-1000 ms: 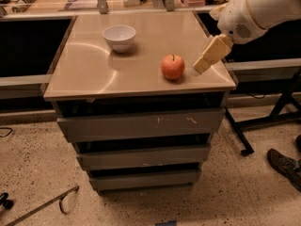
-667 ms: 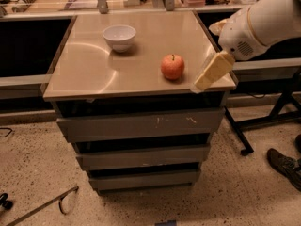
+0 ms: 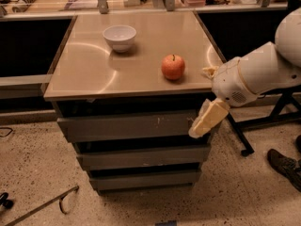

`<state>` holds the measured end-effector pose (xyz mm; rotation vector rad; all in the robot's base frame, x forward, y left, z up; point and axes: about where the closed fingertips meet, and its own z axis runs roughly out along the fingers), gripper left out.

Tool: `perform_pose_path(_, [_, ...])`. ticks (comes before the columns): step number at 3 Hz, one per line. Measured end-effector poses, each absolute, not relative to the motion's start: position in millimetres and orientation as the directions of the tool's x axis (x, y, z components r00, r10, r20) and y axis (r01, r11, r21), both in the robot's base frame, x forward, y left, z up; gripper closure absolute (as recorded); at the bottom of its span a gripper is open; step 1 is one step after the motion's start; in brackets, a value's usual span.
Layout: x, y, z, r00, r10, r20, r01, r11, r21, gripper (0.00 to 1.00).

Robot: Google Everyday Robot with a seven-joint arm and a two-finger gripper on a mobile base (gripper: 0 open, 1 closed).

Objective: Open top drawer

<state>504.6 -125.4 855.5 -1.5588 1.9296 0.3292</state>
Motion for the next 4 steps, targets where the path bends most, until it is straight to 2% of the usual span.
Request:
perform_pose_path(1, [492, -117, 799, -0.095, -0.788, -0.608, -0.971, 0.208, -0.117, 0.00])
perform_pose_path(4, [498, -109, 755, -0.002, -0.824, -0.566, -0.977, 0.122, -0.175, 0.00])
